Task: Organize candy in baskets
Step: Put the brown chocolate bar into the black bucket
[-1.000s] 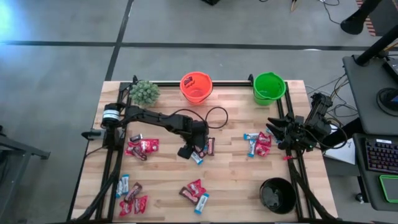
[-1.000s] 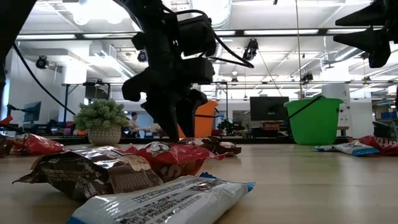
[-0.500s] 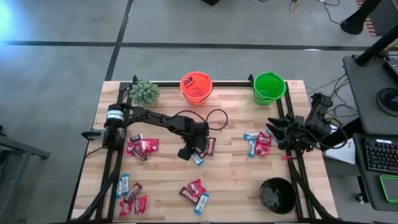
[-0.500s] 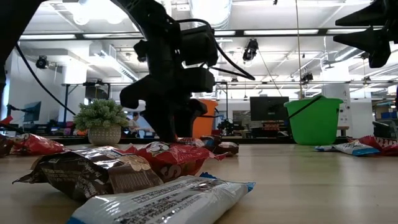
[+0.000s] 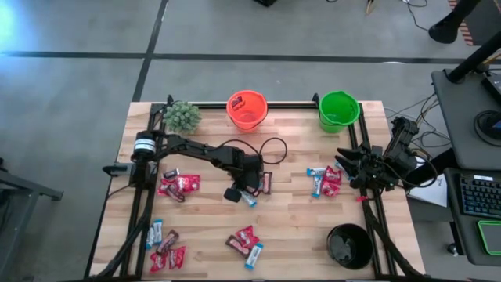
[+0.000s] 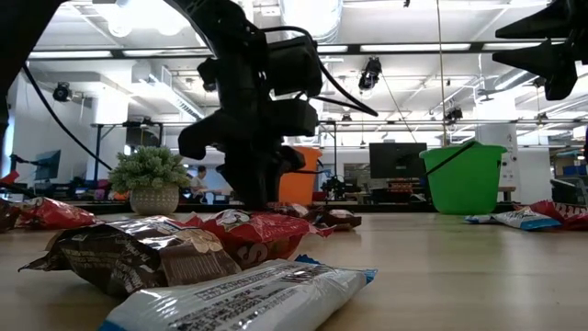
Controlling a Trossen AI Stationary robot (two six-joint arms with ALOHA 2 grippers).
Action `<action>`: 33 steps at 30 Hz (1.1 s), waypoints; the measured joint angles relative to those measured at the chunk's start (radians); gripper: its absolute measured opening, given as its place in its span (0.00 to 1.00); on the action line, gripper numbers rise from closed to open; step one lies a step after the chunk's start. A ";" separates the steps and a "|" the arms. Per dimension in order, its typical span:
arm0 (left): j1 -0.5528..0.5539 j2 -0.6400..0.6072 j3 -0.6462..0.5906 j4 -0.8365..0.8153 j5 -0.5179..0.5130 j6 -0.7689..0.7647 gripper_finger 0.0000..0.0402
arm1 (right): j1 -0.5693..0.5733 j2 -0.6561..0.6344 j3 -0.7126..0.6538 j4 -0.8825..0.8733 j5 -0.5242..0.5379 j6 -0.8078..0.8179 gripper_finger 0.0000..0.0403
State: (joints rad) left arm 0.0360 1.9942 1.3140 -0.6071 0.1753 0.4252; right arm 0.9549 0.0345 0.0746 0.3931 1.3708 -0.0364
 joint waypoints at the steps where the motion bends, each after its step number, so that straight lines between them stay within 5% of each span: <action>1: 0.000 0.000 0.000 0.000 0.000 0.000 0.08 | 0.000 0.000 0.000 0.000 0.000 0.000 0.44; 17: -0.002 -0.038 0.014 -0.061 -0.016 -0.029 0.02 | 0.000 0.000 0.000 0.000 -0.010 0.005 0.44; 33: -0.046 -0.039 0.285 -0.194 -0.038 0.013 0.01 | 0.000 0.000 0.000 0.000 -0.009 0.102 0.44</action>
State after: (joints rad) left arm -0.0104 1.9556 1.5988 -0.8015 0.1371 0.4384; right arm 0.9550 0.0344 0.0746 0.3934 1.3621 0.0656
